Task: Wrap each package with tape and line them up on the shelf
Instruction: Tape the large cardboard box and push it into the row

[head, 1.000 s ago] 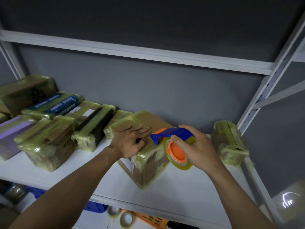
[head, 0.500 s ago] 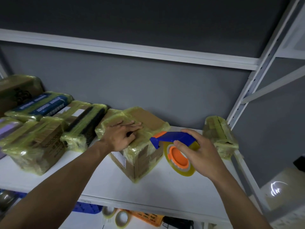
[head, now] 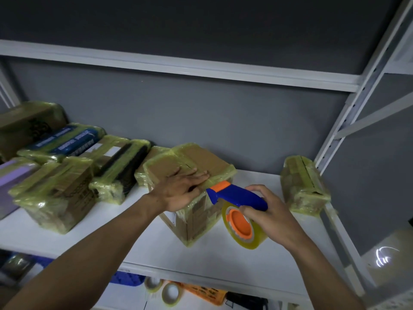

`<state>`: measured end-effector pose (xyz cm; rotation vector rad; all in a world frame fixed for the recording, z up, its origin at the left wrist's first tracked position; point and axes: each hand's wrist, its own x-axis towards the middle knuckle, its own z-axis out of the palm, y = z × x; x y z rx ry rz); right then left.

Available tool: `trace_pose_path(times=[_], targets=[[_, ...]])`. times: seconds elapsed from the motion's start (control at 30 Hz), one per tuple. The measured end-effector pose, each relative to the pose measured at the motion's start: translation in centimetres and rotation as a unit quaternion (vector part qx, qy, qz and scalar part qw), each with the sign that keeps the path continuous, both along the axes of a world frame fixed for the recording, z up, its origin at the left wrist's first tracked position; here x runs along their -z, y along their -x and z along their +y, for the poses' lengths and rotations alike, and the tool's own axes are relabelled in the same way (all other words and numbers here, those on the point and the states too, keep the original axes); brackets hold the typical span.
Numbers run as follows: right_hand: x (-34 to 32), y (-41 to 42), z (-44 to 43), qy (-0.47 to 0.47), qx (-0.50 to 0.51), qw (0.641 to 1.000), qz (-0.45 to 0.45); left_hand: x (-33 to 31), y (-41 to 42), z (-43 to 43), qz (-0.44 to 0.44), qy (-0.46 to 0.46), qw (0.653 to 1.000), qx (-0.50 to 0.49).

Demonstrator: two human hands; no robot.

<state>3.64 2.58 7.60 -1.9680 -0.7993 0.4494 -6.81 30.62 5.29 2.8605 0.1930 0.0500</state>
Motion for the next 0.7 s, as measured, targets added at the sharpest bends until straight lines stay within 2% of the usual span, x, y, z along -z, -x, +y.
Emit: trace_pose_path(times=[0.17,0.27,0.4,0.7], targets=[[-0.3,-0.2,1.1,0.037,-0.046,0.998,0.003,0.1,0.3,0.2,0.002,-0.028,1.000,0.012],[0.0,0.1,1.8,0.029,-0.030,0.998,-0.040,0.1,0.2,-0.1,-0.012,-0.037,0.999,0.002],[0.0,0.3,2.2,0.046,-0.064,0.994,-0.078,-0.1,-0.1,0.3,-0.014,-0.026,1.000,-0.005],[-0.4,1.0,0.5,0.024,-0.071,0.994,-0.085,-0.6,-0.4,0.9,-0.016,-0.024,1.000,-0.010]])
